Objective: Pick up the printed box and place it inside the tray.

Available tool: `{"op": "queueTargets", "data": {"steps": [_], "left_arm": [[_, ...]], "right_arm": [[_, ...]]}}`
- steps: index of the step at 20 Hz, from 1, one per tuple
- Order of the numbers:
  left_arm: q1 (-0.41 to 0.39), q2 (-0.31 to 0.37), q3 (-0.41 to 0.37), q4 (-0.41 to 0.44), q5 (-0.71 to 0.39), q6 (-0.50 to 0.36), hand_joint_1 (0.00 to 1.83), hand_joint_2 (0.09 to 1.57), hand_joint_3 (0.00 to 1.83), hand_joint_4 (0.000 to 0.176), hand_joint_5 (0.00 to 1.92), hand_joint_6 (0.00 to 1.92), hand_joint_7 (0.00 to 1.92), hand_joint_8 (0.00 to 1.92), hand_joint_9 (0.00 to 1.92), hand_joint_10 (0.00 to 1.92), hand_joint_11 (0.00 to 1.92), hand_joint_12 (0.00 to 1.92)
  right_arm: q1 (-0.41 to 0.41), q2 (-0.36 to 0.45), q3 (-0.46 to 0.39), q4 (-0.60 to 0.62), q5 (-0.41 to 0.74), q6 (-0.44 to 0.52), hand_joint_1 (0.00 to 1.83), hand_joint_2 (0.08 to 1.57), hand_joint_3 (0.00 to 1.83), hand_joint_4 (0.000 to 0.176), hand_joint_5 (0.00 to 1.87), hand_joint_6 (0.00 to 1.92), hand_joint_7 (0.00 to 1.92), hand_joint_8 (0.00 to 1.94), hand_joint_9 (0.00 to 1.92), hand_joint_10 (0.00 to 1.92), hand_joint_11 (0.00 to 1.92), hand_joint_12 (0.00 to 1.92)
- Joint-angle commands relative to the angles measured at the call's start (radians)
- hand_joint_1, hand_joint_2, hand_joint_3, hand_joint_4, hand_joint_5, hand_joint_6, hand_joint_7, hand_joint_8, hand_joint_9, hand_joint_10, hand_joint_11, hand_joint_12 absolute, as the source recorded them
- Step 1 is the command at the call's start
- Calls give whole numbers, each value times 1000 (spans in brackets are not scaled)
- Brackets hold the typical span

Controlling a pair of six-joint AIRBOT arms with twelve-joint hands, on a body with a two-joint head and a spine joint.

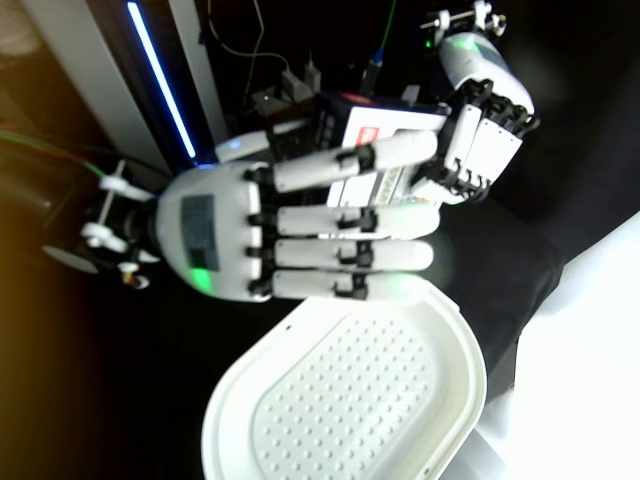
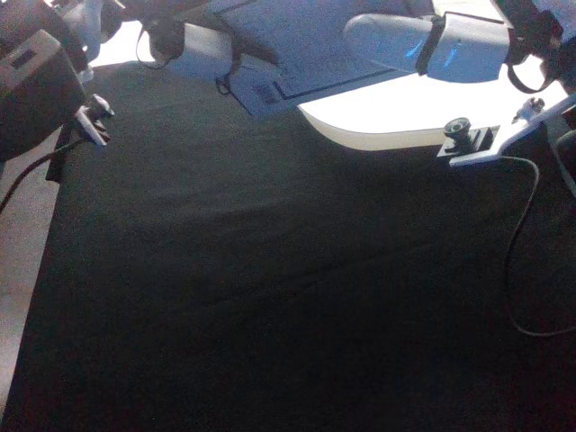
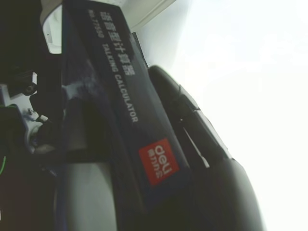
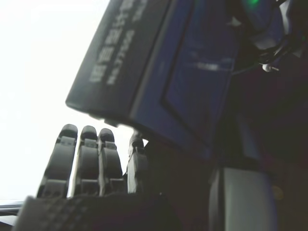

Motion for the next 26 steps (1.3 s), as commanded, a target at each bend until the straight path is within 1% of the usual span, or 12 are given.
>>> {"op": "queueTargets", "data": {"steps": [1, 5, 6, 7, 9, 10, 18, 19, 20, 22, 25, 26], "left_arm": [[-8, 1, 2, -15, -138, -10, 1386, 1096, 1, 0, 833, 1116, 942, 939, 1153, 876, 1233, 727], [-9, -12, 3, -15, -152, -17, 1383, 1106, 1, 0, 798, 1123, 935, 975, 1131, 924, 1233, 706], [-8, -14, 3, -14, -154, -18, 1382, 1112, 0, 0, 787, 1130, 923, 1004, 1119, 946, 1228, 725], [-8, -15, 2, -12, -156, -18, 1381, 1115, 1, 0, 785, 1142, 914, 1028, 1105, 959, 1204, 758], [-7, -15, 2, -12, -156, -18, 1381, 1115, 0, 0, 788, 1123, 918, 1018, 1107, 965, 1187, 762], [-6, -15, 2, -12, -155, -18, 1384, 1106, 0, 0, 817, 1093, 932, 995, 1121, 940, 1196, 757], [10, -15, -2, -12, -169, -18, 1381, 1111, 1, 0, 807, 1152, 916, 979, 1110, 949, 1200, 709], [11, -14, -4, -12, -170, -18, 1468, 1064, 10, 0, 667, 622, 897, 1002, 1138, 917, 1129, 674], [11, -14, -5, -8, -171, -18, 1378, 1103, 0, 0, 647, 314, 950, 1034, 1073, 506, 1023, 636], [12, -11, -6, 4, -173, -33, 499, 1126, 0, 0, 321, 22, 401, 128, 480, 56, 236, 777], [12, -4, -7, 16, -178, -51, 49, 865, 0, 160, 3, 0, 5, 0, 7, 0, 1, 79], [12, -1, -7, 16, -180, -51, 59, 862, 0, 173, 0, 0, 0, 0, 1, 0, 0, 15]], "right_arm": [[3, 3, 4, 9, 117, 12, 691, 729, 0, 176, 0, 0, 0, 0, 0, 0, 0, 750], [2, -5, 7, 8, 117, 26, 870, 842, 10, 176, 0, 0, 170, 15, 348, 86, 109, 1163], [2, -7, 10, 8, 117, 34, 863, 848, 3, 135, 0, 0, 313, 24, 496, 98, 274, 1050], [2, -7, 11, 7, 117, 37, 952, 882, 4, 0, 184, 17, 667, 75, 877, 144, 685, 784], [2, -7, 11, 7, 118, 37, 1161, 1022, 4, 0, 1035, 535, 1339, 103, 1493, 177, 1294, 768], [2, -7, 11, 7, 118, 37, 1181, 1045, 0, 0, 1111, 685, 1449, 94, 1592, 201, 1344, 917], [1, 0, 11, -1, 122, 41, 1173, 1073, 0, 0, 1069, 826, 1496, 51, 1596, 294, 1323, 1031], [1, 3, 12, -1, 122, 41, 1173, 1075, 1, 0, 1064, 835, 1499, 45, 1594, 302, 1332, 1012], [1, 5, 12, -1, 122, 41, 1176, 1071, 0, 0, 1073, 820, 1501, 41, 1590, 300, 1334, 996], [1, 6, 14, -1, 123, 41, 1177, 1070, 0, 0, 1077, 814, 1489, 33, 1572, 291, 1318, 982], [1, 12, 19, 0, 126, 44, 1174, 1080, 1, 0, 1051, 856, 1463, 15, 1539, 279, 1259, 1010], [1, 17, 20, 0, 128, 44, 1173, 1082, 2, 0, 1046, 863, 1459, 13, 1531, 278, 1239, 1011]]}}
